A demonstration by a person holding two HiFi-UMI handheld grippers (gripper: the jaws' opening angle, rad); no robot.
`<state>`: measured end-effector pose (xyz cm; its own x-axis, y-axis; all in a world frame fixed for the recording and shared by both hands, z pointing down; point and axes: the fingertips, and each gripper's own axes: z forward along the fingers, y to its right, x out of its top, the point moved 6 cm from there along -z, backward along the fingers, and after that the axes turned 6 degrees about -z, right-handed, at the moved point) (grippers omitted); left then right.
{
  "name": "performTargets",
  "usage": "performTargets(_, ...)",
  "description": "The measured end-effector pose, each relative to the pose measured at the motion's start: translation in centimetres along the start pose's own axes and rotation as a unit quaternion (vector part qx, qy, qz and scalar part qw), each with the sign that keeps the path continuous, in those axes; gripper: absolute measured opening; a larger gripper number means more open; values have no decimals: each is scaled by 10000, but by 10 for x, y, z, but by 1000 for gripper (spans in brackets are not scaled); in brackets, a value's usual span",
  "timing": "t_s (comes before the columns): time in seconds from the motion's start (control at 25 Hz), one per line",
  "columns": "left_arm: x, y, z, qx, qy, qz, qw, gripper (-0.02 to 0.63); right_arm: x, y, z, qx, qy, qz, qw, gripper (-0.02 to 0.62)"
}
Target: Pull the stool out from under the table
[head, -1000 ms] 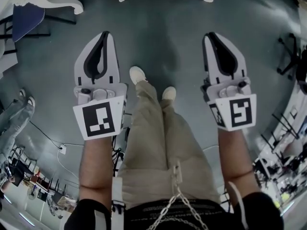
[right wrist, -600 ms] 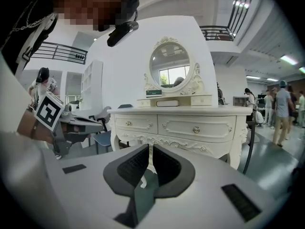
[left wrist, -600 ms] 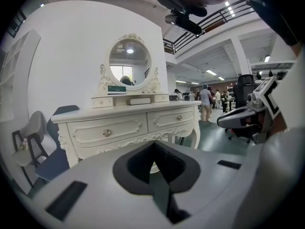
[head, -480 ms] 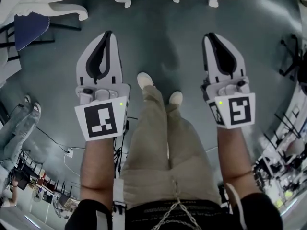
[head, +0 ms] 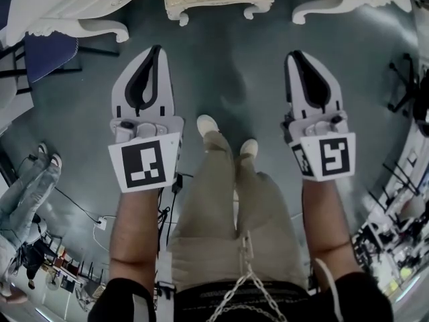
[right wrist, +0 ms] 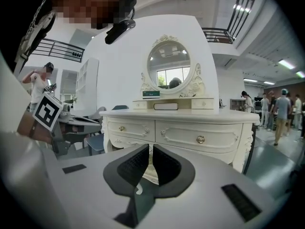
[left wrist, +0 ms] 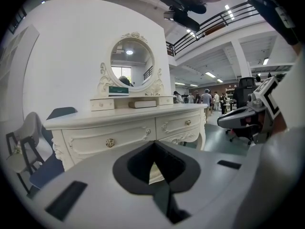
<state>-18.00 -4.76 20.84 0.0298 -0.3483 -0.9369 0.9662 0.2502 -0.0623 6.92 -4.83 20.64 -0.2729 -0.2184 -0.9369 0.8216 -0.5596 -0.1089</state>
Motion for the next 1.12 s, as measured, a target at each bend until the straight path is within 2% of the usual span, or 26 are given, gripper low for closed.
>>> performTargets(0.24, -6, -11, 10, -38, -86, -114, 9999, 3, 3, 4, 8, 31, -151, -22, 9999, 5)
performTargets(0.44, -14, -5, 25, -63, -225, -134, 9996, 3, -4, 16, 17, 89, -238, 85, 9996, 5)
performTargets(0.52, -15, -4, 34, -80, -267, -66, 9996, 3, -9, 17, 26, 142, -210, 162, 9995, 5)
performTargets(0.68, -10, 1, 55, -19, -210, 46, 9998, 3, -24, 29, 46, 325, -238, 1, 9992, 5)
performTargets(0.96, -5, 12, 87, 61, -225, 120, 9997, 3, -25, 52, 74, 591, -333, 20, 9977, 5)
performTargets(1.12, -14, 15, 109, 138, -327, 508, 9981, 3, -37, 77, 89, 617, -416, -374, 9965, 5)
